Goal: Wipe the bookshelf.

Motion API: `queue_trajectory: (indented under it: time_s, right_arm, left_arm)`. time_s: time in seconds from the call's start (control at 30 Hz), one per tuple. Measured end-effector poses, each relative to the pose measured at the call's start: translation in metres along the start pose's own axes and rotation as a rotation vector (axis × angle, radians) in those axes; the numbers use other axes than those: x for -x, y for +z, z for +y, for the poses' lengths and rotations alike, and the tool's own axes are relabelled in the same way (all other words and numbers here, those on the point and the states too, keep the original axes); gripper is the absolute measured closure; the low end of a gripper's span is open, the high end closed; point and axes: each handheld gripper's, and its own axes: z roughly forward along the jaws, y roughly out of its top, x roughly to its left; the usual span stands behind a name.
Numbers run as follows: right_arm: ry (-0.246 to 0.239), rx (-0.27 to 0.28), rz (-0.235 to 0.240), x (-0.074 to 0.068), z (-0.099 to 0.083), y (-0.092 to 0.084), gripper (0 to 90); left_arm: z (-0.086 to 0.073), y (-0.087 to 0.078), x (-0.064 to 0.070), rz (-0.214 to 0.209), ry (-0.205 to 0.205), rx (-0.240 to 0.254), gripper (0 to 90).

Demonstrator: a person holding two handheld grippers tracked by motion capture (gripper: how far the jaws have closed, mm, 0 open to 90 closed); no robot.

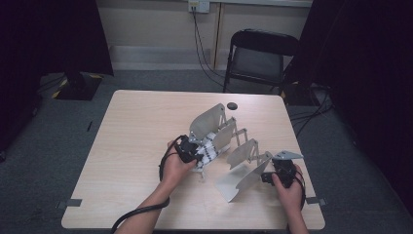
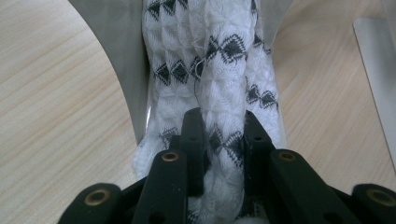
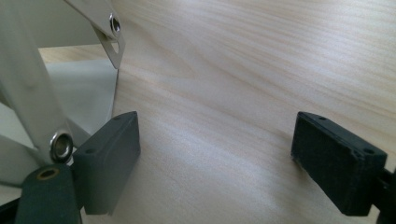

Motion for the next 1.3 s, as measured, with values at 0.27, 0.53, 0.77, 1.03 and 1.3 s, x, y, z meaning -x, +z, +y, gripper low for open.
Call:
queue_trajectory:
  time_s: [0.27, 0.53, 0.77, 1.03, 1.3]
  right_arm:
    - [0.000, 0.000, 0.000, 0.000, 0.000, 0.000, 15.0]
    - [0.000, 0.000, 0.000, 0.000, 0.000, 0.000, 15.1]
    - [0.000, 0.000, 0.000, 0.000, 0.000, 0.000, 15.0]
    - [0.000, -0.001, 0.001, 0.000, 0.000, 0.000, 15.0]
    - [-0.001, -0.002, 0.003, 0.000, 0.000, 0.000, 15.0]
  left_arm:
    - [0.007, 0.010, 0.003, 0.003, -0.005, 0.023, 71.9]
    - [0.010, 0.002, 0.005, 0.021, 0.012, 0.047, 55.5]
    - [0.005, -0.015, 0.007, 0.015, 0.023, 0.021, 46.5]
    - [0.004, 0.009, 0.011, 0.024, 0.012, -0.013, 43.4]
    - [0.004, 0.009, 0.006, -0.024, 0.022, 0.003, 70.8]
